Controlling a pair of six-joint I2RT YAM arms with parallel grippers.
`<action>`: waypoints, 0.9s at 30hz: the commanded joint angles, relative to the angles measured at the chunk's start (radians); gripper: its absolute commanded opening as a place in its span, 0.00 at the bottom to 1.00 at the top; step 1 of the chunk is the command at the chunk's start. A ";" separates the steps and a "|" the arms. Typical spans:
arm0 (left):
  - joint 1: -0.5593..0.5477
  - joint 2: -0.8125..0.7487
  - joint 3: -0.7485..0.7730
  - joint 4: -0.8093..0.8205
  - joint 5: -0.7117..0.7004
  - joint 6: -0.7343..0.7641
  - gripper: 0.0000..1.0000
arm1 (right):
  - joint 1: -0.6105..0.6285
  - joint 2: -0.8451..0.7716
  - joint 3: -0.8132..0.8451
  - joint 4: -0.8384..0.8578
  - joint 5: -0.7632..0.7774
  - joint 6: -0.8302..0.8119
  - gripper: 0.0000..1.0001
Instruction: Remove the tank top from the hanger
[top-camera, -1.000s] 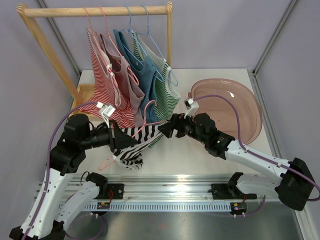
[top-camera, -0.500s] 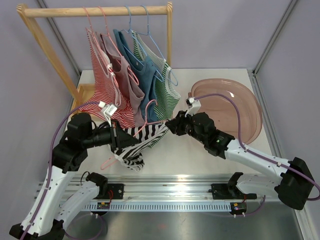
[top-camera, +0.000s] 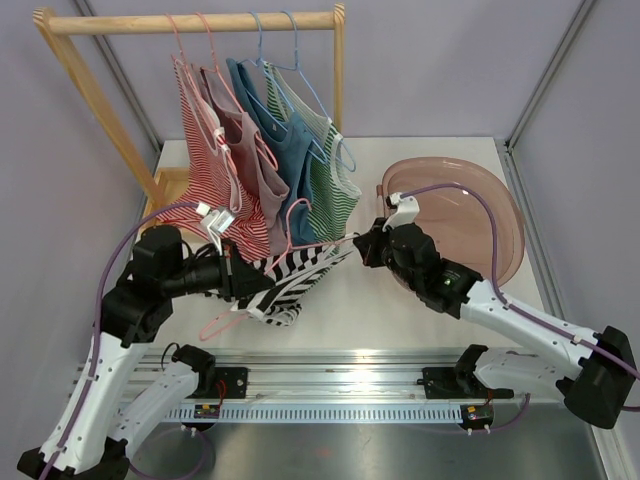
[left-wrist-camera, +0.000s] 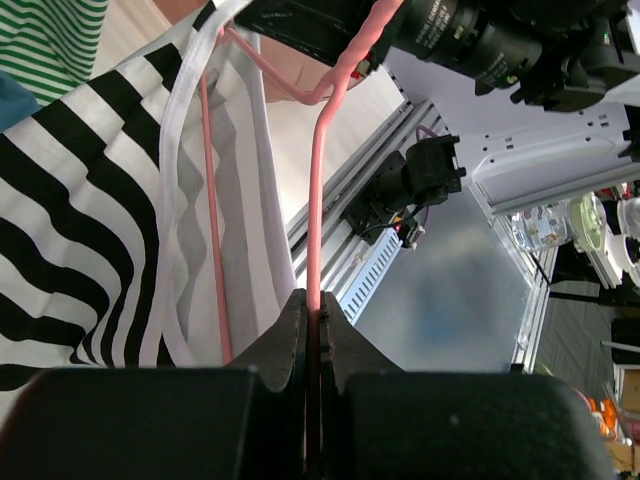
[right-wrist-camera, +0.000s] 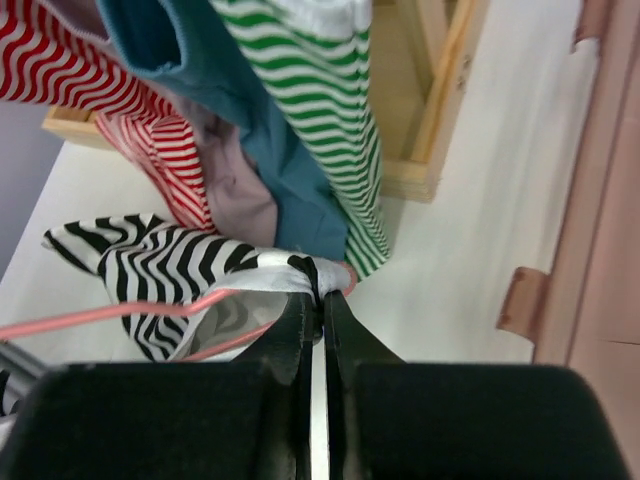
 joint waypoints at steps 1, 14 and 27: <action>-0.005 -0.041 0.053 0.036 0.098 0.025 0.00 | -0.018 0.014 0.120 -0.133 0.211 -0.060 0.00; -0.005 -0.113 0.240 0.093 0.201 0.062 0.00 | -0.067 -0.068 0.319 -0.319 0.150 -0.113 0.00; -0.005 -0.043 0.183 0.833 -0.095 -0.137 0.00 | -0.069 -0.032 0.747 -0.349 -0.548 -0.127 0.00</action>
